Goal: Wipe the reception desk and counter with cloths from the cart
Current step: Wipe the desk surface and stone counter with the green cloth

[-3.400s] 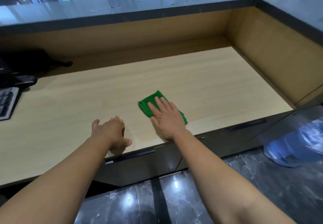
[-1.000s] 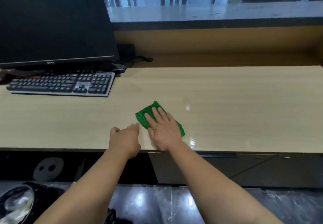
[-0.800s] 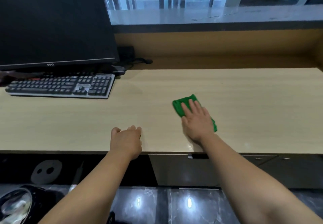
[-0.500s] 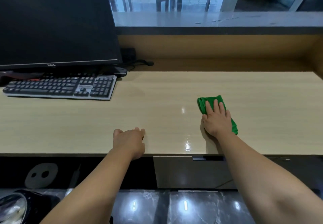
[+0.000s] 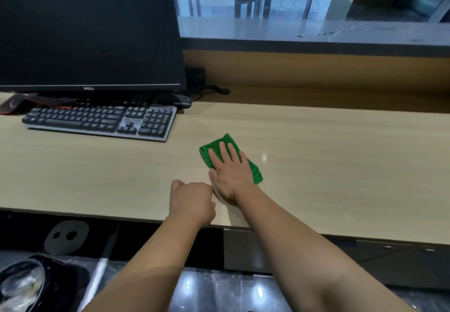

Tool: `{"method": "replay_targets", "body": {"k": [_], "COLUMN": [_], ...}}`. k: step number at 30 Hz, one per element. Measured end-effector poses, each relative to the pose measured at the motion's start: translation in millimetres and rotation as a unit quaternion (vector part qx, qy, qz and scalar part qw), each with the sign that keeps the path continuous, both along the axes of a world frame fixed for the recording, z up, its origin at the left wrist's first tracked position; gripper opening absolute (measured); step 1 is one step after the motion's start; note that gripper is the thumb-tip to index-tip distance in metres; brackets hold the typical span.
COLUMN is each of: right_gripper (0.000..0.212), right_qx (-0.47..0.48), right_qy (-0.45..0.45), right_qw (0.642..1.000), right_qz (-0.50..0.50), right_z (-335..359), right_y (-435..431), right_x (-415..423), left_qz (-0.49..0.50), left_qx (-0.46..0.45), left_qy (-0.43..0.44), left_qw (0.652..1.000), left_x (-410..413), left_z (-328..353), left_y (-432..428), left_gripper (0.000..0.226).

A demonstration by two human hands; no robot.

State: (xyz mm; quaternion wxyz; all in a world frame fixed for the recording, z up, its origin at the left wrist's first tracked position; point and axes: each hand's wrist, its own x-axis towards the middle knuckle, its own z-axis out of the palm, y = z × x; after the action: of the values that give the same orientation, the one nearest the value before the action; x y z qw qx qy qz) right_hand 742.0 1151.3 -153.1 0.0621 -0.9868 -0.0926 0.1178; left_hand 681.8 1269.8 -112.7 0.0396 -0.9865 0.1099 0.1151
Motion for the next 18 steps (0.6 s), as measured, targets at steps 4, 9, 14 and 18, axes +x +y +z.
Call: {"method": "replay_targets", "body": {"k": [4, 9, 14, 18], "right_gripper": [0.056, 0.057, 0.057, 0.057], "right_qx": [0.01, 0.012, -0.018, -0.033], "right_qy": [-0.008, -0.023, -0.021, -0.018], "right_qw": [0.999, 1.0, 0.991, 0.978], "right_qz": [0.05, -0.017, -0.132, -0.205], "right_z": [1, 2, 8, 7], "right_y": [-26, -100, -189, -210], "right_x": [10, 34, 51, 63], "left_qz": [0.025, 0.024, 0.025, 0.028], "left_qx": [0.016, 0.0, -0.028, -0.029], "left_qy": [-0.073, -0.113, -0.091, -0.068], "left_qw": [0.997, 0.993, 0.995, 0.997], "left_x": [9, 40, 69, 83], "left_z": [-1, -1, 0, 0], "left_y": [-8, -22, -34, -33], "left_gripper": [0.024, 0.025, 0.026, 0.027]}}
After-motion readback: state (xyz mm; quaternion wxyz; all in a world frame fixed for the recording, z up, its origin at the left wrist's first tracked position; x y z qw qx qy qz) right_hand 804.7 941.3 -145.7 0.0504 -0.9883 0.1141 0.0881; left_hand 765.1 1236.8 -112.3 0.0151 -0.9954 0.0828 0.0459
